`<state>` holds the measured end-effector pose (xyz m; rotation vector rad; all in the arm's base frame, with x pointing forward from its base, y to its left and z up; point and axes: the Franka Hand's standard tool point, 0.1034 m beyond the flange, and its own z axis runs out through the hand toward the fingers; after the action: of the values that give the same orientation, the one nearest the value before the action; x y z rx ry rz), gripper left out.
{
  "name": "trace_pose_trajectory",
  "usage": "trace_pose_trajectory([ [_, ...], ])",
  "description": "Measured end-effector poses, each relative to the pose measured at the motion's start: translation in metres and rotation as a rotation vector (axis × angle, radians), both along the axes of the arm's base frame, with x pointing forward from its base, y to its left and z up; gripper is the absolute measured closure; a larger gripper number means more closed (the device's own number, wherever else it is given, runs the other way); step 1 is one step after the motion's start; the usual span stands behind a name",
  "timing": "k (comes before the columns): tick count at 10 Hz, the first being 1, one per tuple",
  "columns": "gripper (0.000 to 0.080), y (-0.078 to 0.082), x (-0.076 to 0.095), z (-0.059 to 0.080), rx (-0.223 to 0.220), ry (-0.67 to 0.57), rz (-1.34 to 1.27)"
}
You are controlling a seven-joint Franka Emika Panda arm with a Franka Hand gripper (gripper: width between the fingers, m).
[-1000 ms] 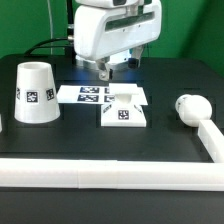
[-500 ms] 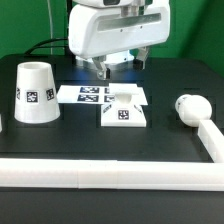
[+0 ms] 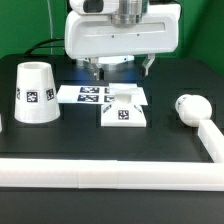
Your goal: Assemble lamp
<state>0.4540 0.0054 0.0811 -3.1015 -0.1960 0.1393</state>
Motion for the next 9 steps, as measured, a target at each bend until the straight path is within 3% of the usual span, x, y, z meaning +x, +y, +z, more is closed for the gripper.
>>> trace_pose_trajectory([
  [2,0.0100,0.002,0.000,-0.001,0.000,0.003,-0.103],
  [9,0.0100,0.003,-0.004,-0.032,0.006,0.008,-0.100],
])
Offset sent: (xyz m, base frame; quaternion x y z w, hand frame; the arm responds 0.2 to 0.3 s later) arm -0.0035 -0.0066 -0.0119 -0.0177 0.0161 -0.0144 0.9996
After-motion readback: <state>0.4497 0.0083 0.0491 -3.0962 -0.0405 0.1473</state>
